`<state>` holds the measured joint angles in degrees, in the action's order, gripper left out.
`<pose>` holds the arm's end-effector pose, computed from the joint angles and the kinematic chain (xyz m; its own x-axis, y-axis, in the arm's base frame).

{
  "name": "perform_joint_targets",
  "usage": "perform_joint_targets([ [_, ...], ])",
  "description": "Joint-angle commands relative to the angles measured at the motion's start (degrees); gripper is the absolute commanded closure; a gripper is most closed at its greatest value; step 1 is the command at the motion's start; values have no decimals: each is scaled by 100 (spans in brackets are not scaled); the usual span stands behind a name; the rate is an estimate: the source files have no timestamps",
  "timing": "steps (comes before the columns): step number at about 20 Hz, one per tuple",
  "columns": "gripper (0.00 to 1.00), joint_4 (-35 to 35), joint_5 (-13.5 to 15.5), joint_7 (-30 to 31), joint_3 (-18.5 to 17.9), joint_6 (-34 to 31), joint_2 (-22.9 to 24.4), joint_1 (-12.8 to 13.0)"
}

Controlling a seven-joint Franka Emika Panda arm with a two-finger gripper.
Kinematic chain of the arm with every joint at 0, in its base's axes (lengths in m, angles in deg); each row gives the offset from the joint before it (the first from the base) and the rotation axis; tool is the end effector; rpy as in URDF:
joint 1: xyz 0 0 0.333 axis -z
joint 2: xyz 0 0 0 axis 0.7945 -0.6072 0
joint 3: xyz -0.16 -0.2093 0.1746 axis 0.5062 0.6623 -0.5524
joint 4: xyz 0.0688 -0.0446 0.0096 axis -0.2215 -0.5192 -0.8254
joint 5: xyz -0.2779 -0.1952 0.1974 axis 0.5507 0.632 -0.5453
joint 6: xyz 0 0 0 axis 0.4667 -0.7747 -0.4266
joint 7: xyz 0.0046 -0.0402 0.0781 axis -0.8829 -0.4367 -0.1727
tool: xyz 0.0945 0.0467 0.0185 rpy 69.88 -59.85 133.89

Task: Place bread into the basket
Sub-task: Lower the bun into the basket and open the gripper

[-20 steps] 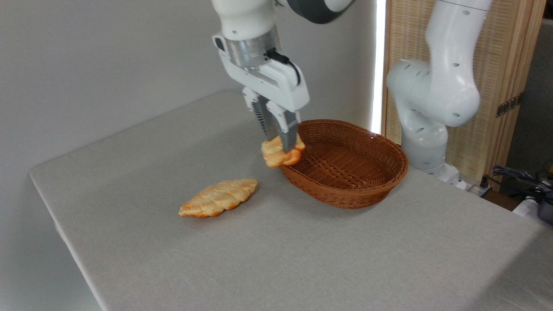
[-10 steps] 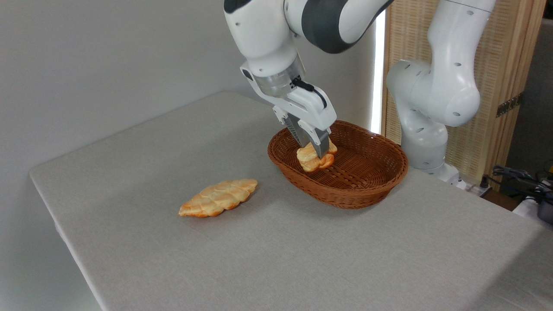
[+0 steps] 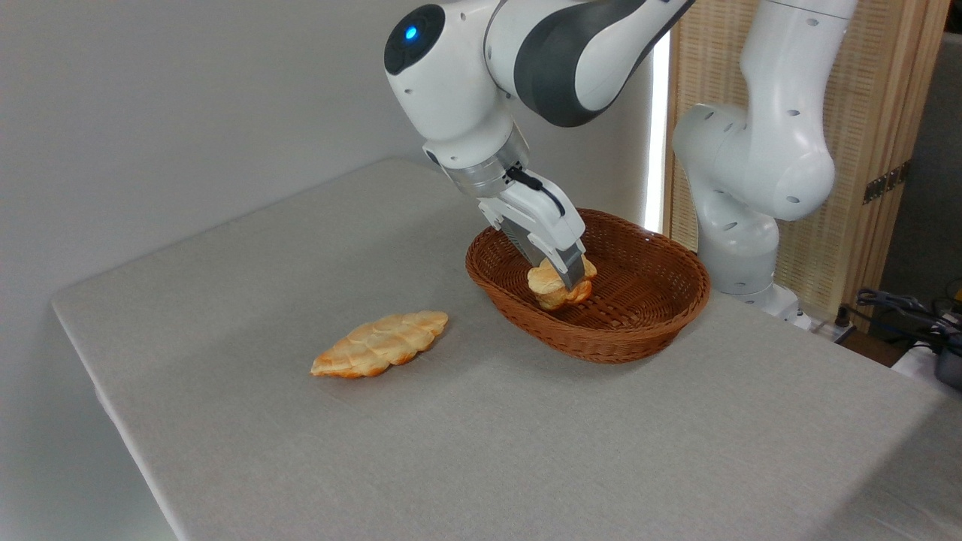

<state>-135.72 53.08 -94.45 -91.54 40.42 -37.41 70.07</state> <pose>0.3904 -0.0588 0.4455 0.6033 -0.7564 -0.2528 -0.6662 -0.6523 0.3616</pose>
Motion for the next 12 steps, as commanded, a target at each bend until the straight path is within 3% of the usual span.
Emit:
perform_joint_targets([
  [1, 0, 51, -45, -86, -21, -88, -60, 56],
  [12, 0, 304, -36, -78, 23, -79, -60, 65],
])
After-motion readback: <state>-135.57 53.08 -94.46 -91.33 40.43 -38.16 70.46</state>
